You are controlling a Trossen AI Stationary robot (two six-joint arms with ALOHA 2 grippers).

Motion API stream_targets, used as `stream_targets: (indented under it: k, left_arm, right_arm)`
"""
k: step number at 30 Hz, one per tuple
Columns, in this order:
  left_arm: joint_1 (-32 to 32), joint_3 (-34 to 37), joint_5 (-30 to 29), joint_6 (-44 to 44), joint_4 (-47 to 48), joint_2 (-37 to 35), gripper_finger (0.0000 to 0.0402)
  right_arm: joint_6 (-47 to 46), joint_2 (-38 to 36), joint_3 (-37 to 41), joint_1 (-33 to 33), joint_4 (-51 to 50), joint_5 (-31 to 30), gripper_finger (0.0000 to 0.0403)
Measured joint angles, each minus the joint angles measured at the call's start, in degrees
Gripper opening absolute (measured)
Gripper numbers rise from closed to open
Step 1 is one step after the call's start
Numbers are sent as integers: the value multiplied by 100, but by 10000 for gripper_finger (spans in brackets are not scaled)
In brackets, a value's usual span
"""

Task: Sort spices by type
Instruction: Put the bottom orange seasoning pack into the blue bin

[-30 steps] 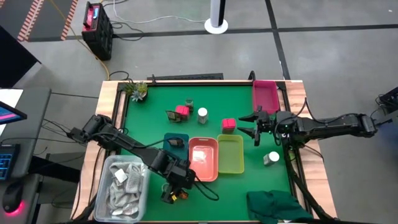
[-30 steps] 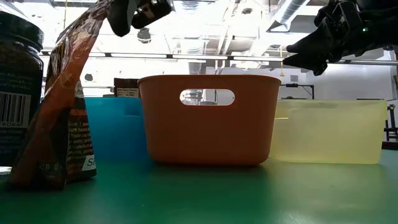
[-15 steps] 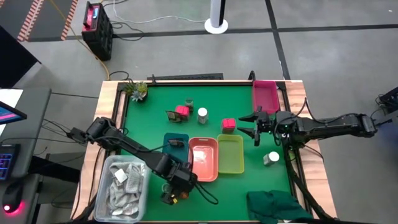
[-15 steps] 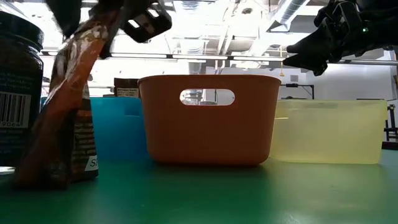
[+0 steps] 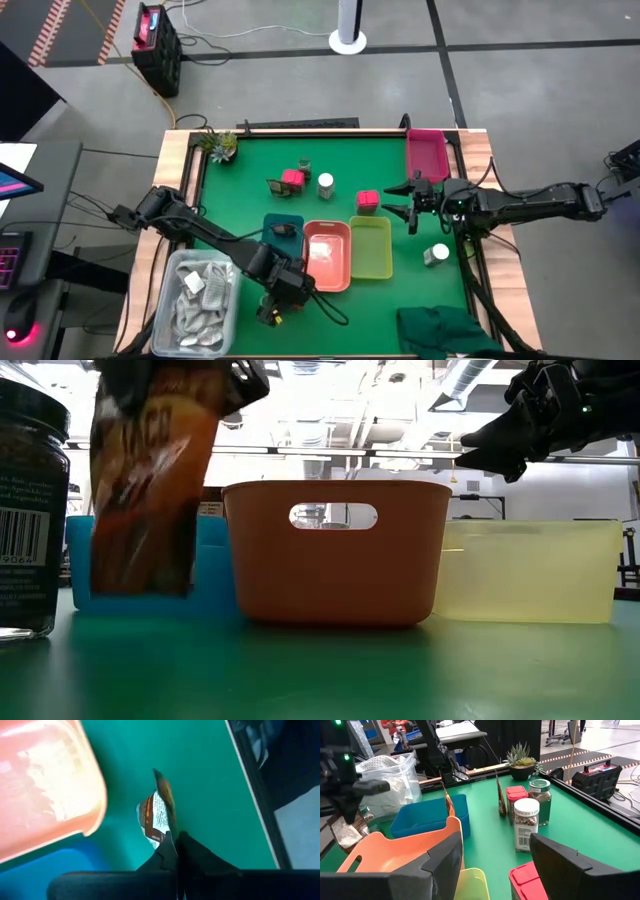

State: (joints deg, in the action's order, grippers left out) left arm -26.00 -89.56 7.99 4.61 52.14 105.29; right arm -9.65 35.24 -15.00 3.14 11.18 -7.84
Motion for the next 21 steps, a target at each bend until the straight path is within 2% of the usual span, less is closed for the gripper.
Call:
stream_targets:
  k: [8, 15, 18, 21]
  left_arm:
    - [250, 0, 47, 384, 37, -783, 1]
    - [534, 0, -768, 727, 881, -1358, 0]
    - [732, 0, -1094, 929, 1302, -1396, 0]
    - [935, 16, -1168, 971, 1600, -1333, 0]
  right_arm:
    - [0, 0, 0, 0, 0, 1, 260]
    - [2, 0, 0, 0, -2, 0, 260]
    - [2, 0, 0, 0, -2, 1, 260]
    - [2, 0, 0, 0, -2, 0, 260]
